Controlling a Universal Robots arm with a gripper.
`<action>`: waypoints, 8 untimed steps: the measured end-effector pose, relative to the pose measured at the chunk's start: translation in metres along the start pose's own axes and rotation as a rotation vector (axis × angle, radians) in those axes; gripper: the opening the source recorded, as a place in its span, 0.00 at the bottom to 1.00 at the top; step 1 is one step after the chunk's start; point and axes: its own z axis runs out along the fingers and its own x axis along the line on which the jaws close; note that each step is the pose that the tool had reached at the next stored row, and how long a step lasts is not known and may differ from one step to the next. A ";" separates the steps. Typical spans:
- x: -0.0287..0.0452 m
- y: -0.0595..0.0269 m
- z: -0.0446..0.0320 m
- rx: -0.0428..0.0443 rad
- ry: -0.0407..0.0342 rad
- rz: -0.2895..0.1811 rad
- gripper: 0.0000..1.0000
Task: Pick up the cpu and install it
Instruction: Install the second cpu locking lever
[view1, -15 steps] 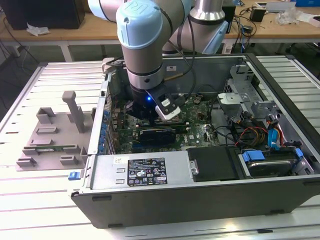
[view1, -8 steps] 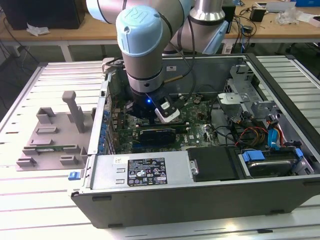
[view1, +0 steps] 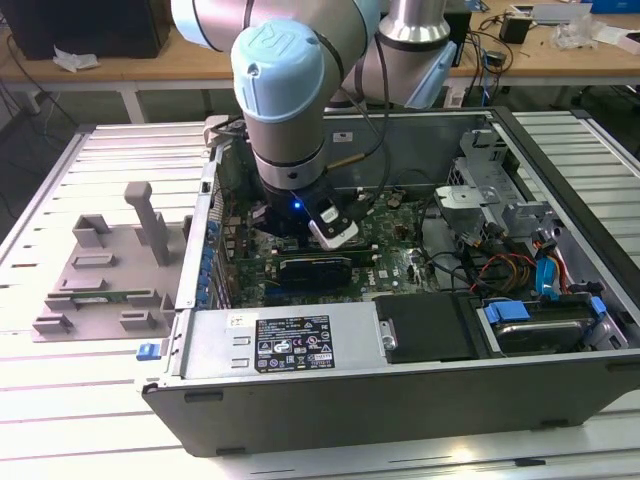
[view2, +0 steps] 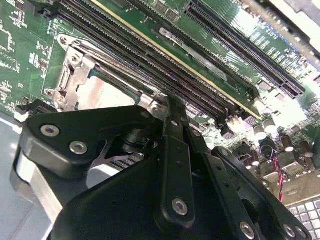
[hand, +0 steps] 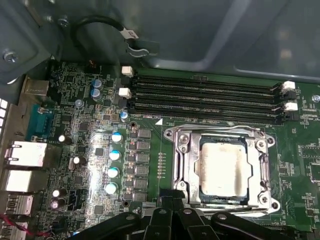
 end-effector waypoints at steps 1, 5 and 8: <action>0.0000 0.0002 -0.0011 0.0002 -0.0001 0.000 0.11; -0.0013 0.0052 -0.0179 0.0204 0.0014 0.000 0.11; -0.0024 0.0086 -0.0299 0.0705 0.0051 -0.002 0.11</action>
